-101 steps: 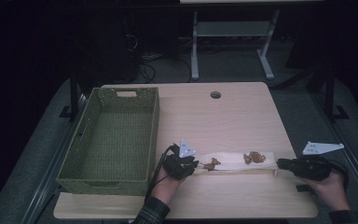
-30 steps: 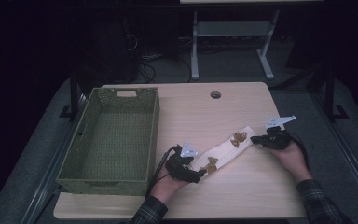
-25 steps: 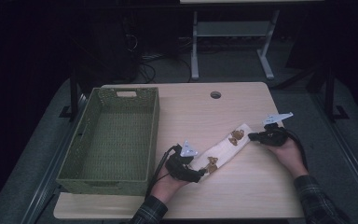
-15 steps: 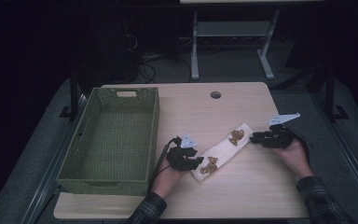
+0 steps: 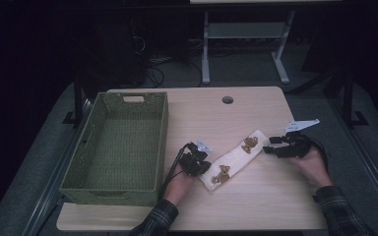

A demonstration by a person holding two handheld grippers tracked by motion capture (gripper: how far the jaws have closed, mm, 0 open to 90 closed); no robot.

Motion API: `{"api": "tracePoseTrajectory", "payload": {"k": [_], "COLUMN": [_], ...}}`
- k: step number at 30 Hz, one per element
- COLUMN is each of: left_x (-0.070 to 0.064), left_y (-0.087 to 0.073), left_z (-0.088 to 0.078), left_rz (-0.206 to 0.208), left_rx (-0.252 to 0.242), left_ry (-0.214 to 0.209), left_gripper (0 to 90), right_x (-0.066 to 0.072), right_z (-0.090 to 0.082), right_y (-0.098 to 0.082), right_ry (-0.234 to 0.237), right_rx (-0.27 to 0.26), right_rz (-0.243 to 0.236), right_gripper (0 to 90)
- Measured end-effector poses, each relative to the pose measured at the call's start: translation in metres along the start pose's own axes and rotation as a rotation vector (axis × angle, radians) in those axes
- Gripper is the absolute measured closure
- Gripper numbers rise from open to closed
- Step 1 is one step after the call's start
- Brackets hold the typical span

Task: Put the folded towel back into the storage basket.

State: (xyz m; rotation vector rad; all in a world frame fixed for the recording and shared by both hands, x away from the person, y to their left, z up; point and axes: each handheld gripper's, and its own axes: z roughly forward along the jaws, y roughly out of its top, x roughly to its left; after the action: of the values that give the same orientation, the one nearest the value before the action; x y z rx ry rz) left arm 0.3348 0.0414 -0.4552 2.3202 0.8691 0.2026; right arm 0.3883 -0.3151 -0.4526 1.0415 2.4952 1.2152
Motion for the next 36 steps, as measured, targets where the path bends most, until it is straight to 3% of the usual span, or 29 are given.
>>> {"api": "tracePoseTrajectory", "payload": {"k": [3,10,21,23,32,36], "left_x": [-0.005,-0.025,-0.071,-0.080,-0.102,-0.099], "left_y": [0.000,-0.004,0.002,0.003,0.012,0.014], "left_z": [0.001,0.001,0.012,0.016,0.027,0.024], "left_rz": [0.023,0.070,0.217,0.231,0.282,0.317], "left_rx": [0.014,0.023,0.023,0.006,-0.012,-0.017], "left_ry": [-0.022,-0.124,-0.258,-0.273,-0.313,-0.306], "left_gripper": [89.5,89.4,88.3,88.2,86.8,81.6], "right_x": [0.000,0.000,0.002,0.002,0.004,0.004], "right_z": [-0.001,-0.002,-0.001,0.000,0.001,0.001], "right_y": [0.000,0.001,0.001,0.001,0.001,0.001], "right_ry": [-0.004,-0.004,-0.002,-0.002,0.002,0.001], "right_rx": [-0.003,-0.012,-0.016,-0.014,-0.013,-0.008], "right_rz": [-0.004,-0.016,-0.017,-0.022,-0.024,-0.031], "right_gripper": [40.1,38.5,37.2,37.0,36.3,35.9]}}
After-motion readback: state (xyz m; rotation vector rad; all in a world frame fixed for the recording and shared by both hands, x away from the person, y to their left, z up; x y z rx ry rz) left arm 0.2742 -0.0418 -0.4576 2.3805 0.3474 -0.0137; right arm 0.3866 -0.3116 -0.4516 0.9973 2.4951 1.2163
